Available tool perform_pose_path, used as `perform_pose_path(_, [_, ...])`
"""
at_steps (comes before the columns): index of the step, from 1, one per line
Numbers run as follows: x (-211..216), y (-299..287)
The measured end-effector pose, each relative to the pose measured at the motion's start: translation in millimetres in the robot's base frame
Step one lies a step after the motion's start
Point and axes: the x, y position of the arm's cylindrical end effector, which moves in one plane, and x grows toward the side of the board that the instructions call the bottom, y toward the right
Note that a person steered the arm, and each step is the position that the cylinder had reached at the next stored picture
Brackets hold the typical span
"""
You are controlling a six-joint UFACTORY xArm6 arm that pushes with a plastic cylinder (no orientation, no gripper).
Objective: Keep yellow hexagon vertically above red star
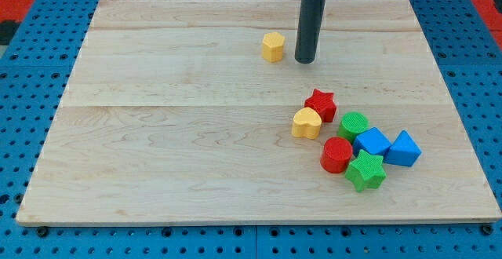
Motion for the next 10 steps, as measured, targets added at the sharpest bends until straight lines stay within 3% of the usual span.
perform_pose_path(2, [27.1, -61.7])
perform_pose_path(5, [-51.0, -10.2])
perform_pose_path(6, [-27.0, -44.9])
perform_pose_path(7, [-67.8, -57.6])
perform_pose_path(10, [-74.3, 14.6])
